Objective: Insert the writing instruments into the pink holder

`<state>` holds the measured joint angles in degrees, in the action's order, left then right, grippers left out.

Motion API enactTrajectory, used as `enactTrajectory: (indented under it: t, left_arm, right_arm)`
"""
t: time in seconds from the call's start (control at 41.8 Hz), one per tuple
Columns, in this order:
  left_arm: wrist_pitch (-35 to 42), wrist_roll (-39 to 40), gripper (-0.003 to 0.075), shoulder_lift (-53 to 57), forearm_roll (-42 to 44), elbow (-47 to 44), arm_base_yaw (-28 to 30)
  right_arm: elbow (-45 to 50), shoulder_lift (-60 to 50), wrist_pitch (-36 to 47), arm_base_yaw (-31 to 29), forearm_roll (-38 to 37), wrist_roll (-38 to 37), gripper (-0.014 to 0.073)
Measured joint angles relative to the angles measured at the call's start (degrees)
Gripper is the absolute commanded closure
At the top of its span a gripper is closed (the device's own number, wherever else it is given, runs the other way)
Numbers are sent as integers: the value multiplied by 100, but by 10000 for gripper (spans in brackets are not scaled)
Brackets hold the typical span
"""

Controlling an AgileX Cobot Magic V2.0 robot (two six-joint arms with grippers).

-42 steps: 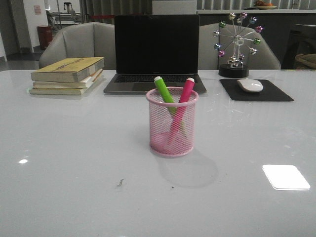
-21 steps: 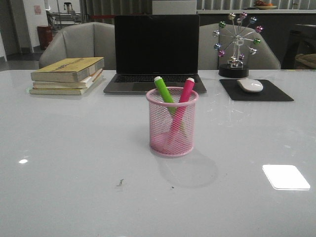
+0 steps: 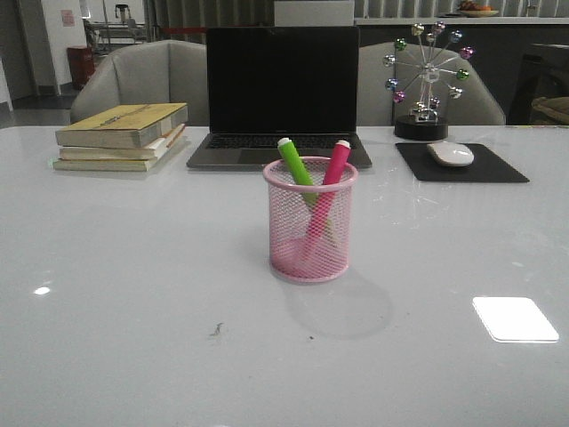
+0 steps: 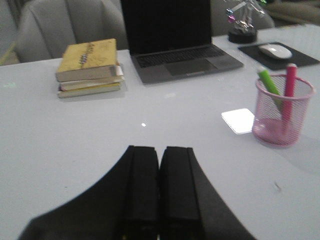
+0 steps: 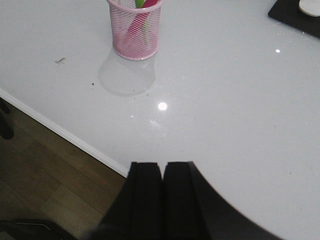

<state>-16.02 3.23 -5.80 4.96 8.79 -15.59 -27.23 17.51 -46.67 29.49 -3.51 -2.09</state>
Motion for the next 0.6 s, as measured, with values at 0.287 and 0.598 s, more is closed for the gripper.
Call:
enactTrajectory:
  t: [0.287,0.598]
  left_arm:
    - [1111,0,623,603,-224,-912,1015]
    - [1366,0,623,603,-236,-912,1069]
  right_arm:
    - [0,0,0,0,-10,0,538]
    - [0,0,-4,0,-10,0,538]
